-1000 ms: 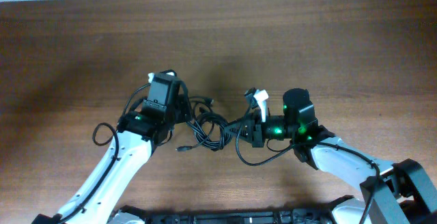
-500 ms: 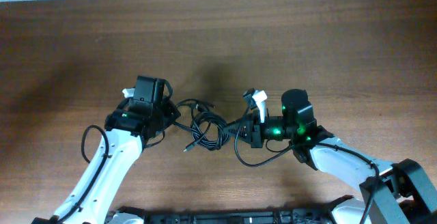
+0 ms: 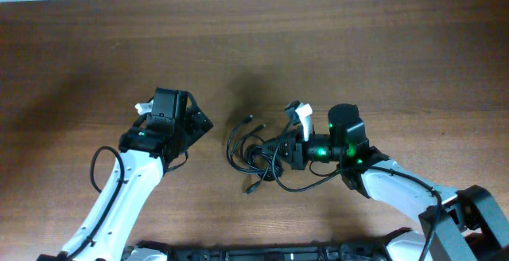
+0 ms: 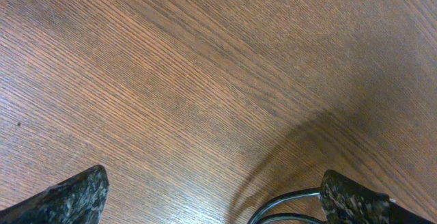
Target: Untangle cables
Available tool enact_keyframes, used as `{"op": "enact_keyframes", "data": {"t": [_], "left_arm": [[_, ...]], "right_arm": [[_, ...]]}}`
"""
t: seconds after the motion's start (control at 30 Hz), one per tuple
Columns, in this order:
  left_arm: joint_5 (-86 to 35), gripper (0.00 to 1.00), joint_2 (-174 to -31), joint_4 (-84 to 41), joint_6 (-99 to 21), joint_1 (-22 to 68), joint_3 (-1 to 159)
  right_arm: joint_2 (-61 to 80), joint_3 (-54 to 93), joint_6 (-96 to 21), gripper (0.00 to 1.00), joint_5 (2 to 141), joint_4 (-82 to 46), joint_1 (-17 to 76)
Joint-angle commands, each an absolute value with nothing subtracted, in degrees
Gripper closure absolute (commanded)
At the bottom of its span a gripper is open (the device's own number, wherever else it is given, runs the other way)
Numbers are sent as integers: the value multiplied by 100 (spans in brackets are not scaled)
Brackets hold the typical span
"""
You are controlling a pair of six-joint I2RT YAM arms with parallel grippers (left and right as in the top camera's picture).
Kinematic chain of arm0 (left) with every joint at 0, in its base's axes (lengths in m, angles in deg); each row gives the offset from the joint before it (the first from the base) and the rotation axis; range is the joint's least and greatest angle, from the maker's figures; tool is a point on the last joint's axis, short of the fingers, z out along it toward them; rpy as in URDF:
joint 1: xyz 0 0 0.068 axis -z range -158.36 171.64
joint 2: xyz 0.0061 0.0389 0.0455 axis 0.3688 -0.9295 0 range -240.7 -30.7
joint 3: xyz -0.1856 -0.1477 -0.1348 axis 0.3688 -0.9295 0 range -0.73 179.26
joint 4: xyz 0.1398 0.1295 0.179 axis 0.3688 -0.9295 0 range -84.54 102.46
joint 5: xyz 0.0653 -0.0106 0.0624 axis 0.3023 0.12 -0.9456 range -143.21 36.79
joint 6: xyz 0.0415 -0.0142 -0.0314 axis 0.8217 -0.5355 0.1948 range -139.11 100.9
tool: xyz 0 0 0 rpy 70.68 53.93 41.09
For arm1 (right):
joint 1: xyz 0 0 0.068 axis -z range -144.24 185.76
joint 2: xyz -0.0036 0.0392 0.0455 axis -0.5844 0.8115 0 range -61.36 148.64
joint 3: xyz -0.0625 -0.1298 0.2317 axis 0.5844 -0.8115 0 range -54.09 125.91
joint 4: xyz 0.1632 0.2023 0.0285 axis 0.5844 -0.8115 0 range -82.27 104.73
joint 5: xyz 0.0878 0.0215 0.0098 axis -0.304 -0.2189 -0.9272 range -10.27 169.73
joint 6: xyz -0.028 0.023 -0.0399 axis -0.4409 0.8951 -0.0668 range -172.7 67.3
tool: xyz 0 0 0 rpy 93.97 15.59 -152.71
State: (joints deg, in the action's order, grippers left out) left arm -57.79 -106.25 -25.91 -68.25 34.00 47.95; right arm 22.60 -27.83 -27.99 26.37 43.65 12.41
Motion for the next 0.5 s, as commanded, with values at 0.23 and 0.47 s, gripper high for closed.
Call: {"op": "enact_keyframes", "data": {"t": [0.23,0.47], "left_arm": [[-3469,1,-10667,-1505,-3573,3400,4861],[-2533,0,-10678,-1479,-2012,3400,4861]], "right_arm": [[2265,-2739,-2864,96,2558,4365,1236],[2265,-2739,-3669,96,313,4872,1236]]}}
